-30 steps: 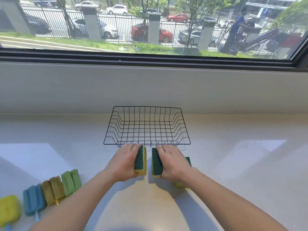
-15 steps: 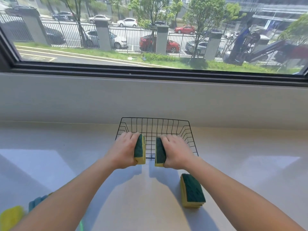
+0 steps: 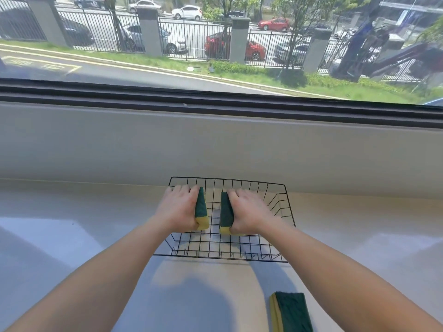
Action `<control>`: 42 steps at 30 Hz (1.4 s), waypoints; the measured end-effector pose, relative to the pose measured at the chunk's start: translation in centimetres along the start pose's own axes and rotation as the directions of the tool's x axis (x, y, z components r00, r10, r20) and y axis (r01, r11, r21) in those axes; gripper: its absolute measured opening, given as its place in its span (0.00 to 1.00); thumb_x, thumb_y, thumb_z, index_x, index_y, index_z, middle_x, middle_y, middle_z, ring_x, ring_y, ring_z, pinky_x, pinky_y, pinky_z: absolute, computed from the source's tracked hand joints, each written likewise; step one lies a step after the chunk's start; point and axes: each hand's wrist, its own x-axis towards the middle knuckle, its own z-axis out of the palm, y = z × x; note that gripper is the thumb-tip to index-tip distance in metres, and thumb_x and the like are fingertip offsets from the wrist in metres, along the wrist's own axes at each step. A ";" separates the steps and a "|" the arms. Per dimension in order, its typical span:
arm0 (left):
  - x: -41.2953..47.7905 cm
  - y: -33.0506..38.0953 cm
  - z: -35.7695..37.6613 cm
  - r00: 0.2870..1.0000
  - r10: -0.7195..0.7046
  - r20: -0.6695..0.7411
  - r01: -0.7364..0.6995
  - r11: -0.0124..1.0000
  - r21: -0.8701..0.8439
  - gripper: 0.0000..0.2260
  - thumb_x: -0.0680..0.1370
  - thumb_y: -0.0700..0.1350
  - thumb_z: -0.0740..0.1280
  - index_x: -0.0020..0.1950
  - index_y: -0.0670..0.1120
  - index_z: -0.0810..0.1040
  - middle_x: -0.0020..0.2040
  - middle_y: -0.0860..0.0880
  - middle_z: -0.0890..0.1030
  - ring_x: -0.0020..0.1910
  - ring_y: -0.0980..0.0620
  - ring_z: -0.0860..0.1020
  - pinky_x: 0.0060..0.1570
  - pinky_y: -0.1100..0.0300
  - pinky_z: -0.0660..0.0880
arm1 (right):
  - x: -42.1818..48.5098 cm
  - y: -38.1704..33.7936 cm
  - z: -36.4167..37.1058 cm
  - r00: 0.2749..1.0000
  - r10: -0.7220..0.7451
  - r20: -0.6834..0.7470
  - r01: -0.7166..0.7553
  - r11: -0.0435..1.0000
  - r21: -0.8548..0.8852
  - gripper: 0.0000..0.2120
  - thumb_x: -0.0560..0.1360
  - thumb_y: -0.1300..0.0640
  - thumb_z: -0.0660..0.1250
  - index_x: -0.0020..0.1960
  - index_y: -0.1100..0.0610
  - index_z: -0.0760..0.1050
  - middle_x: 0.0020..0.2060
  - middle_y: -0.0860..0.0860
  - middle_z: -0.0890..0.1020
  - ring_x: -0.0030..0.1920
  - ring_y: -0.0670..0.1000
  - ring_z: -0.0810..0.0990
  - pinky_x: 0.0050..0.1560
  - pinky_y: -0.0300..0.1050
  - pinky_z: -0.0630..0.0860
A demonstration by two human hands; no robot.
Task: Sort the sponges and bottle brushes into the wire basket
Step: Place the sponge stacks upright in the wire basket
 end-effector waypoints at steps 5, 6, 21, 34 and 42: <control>3.1 -0.8 2.0 0.999 0.038 0.026 -0.039 0.998 0.041 0.45 0.60 0.72 0.67 0.71 0.48 0.63 0.56 0.47 0.77 0.56 0.45 0.74 0.57 0.48 0.68 | 4.1 0.4 1.6 1.000 -0.015 0.006 0.015 1.000 0.012 0.43 0.61 0.35 0.75 0.68 0.56 0.67 0.57 0.55 0.77 0.58 0.57 0.76 0.60 0.53 0.74; 3.6 -1.0 2.4 0.999 0.045 0.030 -0.046 0.998 0.051 0.45 0.61 0.72 0.66 0.70 0.48 0.64 0.56 0.47 0.77 0.56 0.45 0.75 0.57 0.47 0.68 | 4.8 0.4 2.0 1.000 -0.011 0.005 0.011 1.000 0.009 0.43 0.61 0.34 0.74 0.68 0.56 0.67 0.57 0.55 0.77 0.58 0.58 0.76 0.60 0.53 0.75; 5.8 -3.0 6.6 0.998 0.044 0.048 -0.049 0.993 0.110 0.44 0.58 0.60 0.71 0.71 0.46 0.63 0.56 0.46 0.77 0.56 0.43 0.75 0.53 0.47 0.68 | 7.9 0.4 5.5 0.993 0.115 0.027 -0.117 0.987 0.110 0.45 0.60 0.43 0.75 0.71 0.57 0.63 0.59 0.57 0.75 0.61 0.59 0.73 0.57 0.52 0.77; 3.5 -3.3 5.5 0.994 -0.104 0.037 0.104 0.994 -0.009 0.59 0.57 0.66 0.75 0.79 0.54 0.45 0.77 0.42 0.56 0.77 0.40 0.53 0.68 0.38 0.63 | 7.9 -0.1 4.4 0.996 0.069 0.052 -0.073 0.994 0.084 0.63 0.55 0.32 0.78 0.79 0.49 0.49 0.76 0.54 0.61 0.75 0.60 0.59 0.72 0.58 0.67; -0.4 -2.9 4.8 0.952 -0.295 0.081 0.304 0.874 -0.379 0.51 0.65 0.46 0.75 0.80 0.47 0.46 0.77 0.41 0.56 0.76 0.40 0.54 0.73 0.48 0.61 | 2.1 1.9 3.1 0.975 0.174 -0.140 -0.137 0.960 0.244 0.50 0.68 0.38 0.74 0.81 0.52 0.52 0.76 0.53 0.63 0.76 0.57 0.59 0.75 0.53 0.62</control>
